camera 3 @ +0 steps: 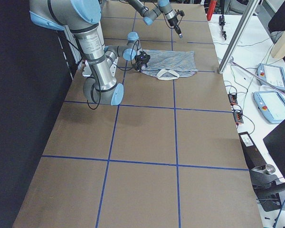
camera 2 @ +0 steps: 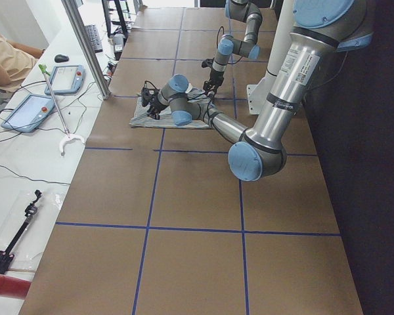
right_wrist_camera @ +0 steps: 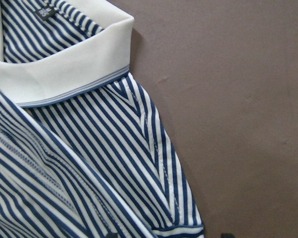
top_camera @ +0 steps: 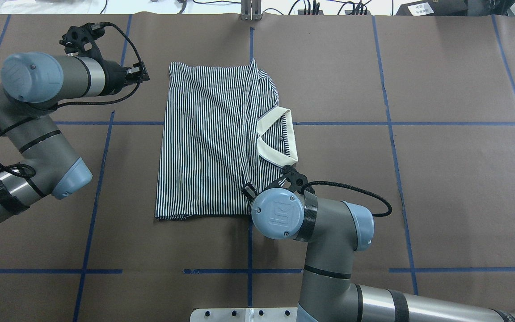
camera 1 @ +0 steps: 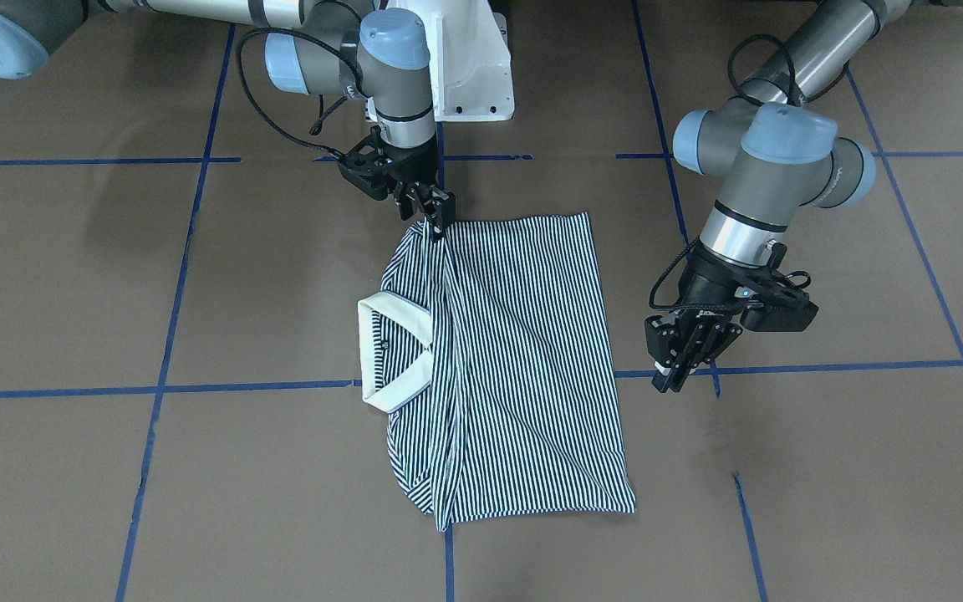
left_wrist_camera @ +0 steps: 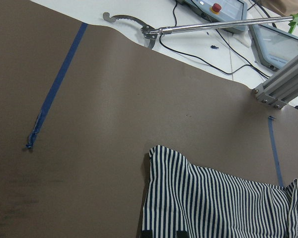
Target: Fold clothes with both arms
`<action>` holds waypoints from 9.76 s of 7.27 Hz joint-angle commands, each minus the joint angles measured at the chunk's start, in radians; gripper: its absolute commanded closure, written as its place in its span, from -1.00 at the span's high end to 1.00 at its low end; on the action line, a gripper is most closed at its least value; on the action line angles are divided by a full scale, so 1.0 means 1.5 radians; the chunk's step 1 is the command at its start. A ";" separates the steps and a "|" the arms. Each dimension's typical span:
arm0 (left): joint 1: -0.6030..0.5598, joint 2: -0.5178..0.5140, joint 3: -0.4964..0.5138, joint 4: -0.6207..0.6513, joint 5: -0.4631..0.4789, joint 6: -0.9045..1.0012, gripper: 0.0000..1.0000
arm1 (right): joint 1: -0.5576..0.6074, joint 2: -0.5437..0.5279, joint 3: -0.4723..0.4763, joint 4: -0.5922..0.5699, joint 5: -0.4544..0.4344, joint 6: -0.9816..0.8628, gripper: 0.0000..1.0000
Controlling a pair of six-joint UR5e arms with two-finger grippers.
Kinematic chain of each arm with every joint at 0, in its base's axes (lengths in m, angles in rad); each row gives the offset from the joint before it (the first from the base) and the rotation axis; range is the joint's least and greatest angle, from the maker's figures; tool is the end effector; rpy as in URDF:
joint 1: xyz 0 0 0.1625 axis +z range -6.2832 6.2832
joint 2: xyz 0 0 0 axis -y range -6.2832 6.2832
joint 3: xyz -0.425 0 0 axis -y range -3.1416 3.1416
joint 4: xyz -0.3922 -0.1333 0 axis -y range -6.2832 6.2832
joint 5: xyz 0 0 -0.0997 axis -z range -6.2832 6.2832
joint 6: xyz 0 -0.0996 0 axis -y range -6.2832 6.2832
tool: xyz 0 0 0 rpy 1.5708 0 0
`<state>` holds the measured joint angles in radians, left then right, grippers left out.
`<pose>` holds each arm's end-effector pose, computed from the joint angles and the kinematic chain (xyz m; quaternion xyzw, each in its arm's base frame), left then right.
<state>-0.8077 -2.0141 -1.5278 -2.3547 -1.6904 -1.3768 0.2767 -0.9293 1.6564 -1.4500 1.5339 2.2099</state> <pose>0.3772 -0.5701 0.3385 0.2240 0.5125 -0.2184 0.7997 -0.6243 -0.3197 0.2334 -0.0576 -0.4076 0.4097 0.8141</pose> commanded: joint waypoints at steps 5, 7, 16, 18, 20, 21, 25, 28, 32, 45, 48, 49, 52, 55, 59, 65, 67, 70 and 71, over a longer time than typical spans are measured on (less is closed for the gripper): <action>0.001 0.003 -0.005 0.000 0.001 -0.015 -0.43 | -0.004 0.001 0.007 0.001 0.015 -0.008 -1.00; 0.018 0.005 -0.005 0.005 0.003 -0.033 -0.43 | 0.001 0.000 0.013 0.001 0.021 -0.008 -1.00; 0.366 0.168 -0.308 0.252 0.116 -0.387 -0.16 | 0.003 -0.066 0.100 -0.003 0.046 -0.011 -1.00; 0.370 0.169 -0.281 0.252 0.116 -0.388 -0.11 | 0.004 -0.066 0.101 -0.004 0.047 -0.011 -1.00; 0.370 0.169 -0.274 0.252 0.116 -0.388 -0.07 | 0.006 -0.067 0.110 -0.006 0.047 -0.011 -1.00; 0.370 0.169 -0.273 0.252 0.116 -0.387 -0.07 | 0.006 -0.067 0.111 -0.006 0.047 -0.011 -1.00; 0.373 0.164 -0.267 0.253 0.116 -0.388 -1.00 | 0.006 -0.067 0.113 -0.007 0.047 -0.011 -1.00; 0.372 0.165 -0.351 0.288 0.109 -0.387 -1.00 | -0.018 -0.104 0.168 -0.027 0.022 0.001 -1.00; 0.314 0.116 -0.461 0.431 0.065 -0.366 -1.00 | 0.019 -0.072 0.302 -0.233 -0.027 -0.048 -1.00; 0.047 -0.107 0.174 -0.012 0.070 -0.127 -0.13 | 0.303 0.226 -0.417 0.226 0.131 -0.261 1.00; 0.057 -0.118 0.114 0.010 0.064 -0.134 -0.94 | 0.310 0.220 -0.394 0.228 0.132 -0.278 1.00; 0.072 -0.133 0.084 0.086 0.042 -0.123 -1.00 | 0.318 0.212 -0.376 0.228 0.148 -0.278 1.00; 0.094 -0.189 0.157 0.139 0.000 0.057 -1.00 | 0.340 0.171 -0.327 0.228 0.189 -0.297 1.00; 0.081 -0.287 0.319 0.133 0.006 0.130 -1.00 | 0.341 0.159 -0.321 0.229 0.190 -0.297 1.00; -0.003 -0.281 0.347 0.044 -0.032 0.171 -1.00 | 0.350 0.128 -0.289 0.228 0.194 -0.303 1.00; -0.273 0.033 0.088 0.055 -0.399 0.485 -1.00 | 0.606 -0.090 -0.274 0.221 0.435 -0.884 1.00; -0.406 0.055 0.096 0.163 -0.471 0.705 -0.77 | 0.672 -0.150 -0.280 0.166 0.487 -1.086 1.00; -0.476 0.100 0.014 0.352 -0.471 0.844 1.00 | 0.790 -0.235 -0.264 0.148 0.567 -1.271 1.00; -0.476 0.128 -0.035 0.427 -0.470 0.888 1.00 | 0.799 -0.273 -0.259 0.146 0.575 -1.319 1.00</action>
<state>-1.5076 -1.8668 -1.4960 -1.8522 -2.3962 -0.1158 1.4362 -1.2721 1.2567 -1.2241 2.3631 0.3252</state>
